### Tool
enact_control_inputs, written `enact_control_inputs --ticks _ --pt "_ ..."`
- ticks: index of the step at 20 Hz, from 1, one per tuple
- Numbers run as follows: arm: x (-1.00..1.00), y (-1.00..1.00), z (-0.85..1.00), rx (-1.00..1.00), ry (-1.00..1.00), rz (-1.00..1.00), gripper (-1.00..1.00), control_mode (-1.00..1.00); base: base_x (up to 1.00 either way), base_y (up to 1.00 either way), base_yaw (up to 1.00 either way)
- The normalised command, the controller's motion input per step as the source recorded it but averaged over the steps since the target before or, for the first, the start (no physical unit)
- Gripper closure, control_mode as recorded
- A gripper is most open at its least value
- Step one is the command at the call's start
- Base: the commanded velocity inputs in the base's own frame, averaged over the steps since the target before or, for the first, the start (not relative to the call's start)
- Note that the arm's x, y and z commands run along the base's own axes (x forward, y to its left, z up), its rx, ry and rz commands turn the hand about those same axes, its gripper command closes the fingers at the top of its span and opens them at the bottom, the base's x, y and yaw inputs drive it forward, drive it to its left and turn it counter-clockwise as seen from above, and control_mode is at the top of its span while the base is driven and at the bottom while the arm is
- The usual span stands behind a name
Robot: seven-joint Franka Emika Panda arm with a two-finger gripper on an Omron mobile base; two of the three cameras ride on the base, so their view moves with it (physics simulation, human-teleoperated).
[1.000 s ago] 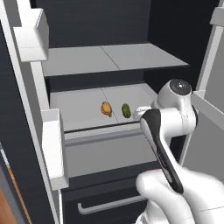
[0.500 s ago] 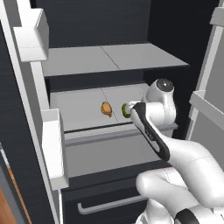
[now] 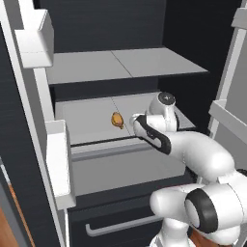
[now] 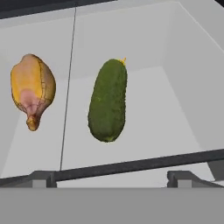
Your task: Open the fridge, remove the kiwi, cucumber, and chicken drumstick, and place them on any counter.
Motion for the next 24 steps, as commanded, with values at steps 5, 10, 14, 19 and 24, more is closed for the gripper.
enact_control_inputs --ticks 5,10,14,19,24 --pt "0.58 0.11 -0.16 0.0 0.0 0.0 -1.0 -1.0 0.0 0.0 0.0" --pt "0.5 0.01 -0.27 0.0 0.0 0.0 -1.0 -1.0 0.0 0.0 0.0" --pt "0.47 0.0 -0.34 0.0 0.0 0.0 -1.0 -1.0 0.0 0.0 0.0" --pt "0.28 0.01 -0.44 0.0 0.0 0.0 -1.0 -1.0 0.0 0.0 0.0" --pt "-0.01 0.02 -0.43 0.0 0.0 0.0 1.0 -1.0 0.0 0.0 0.0"
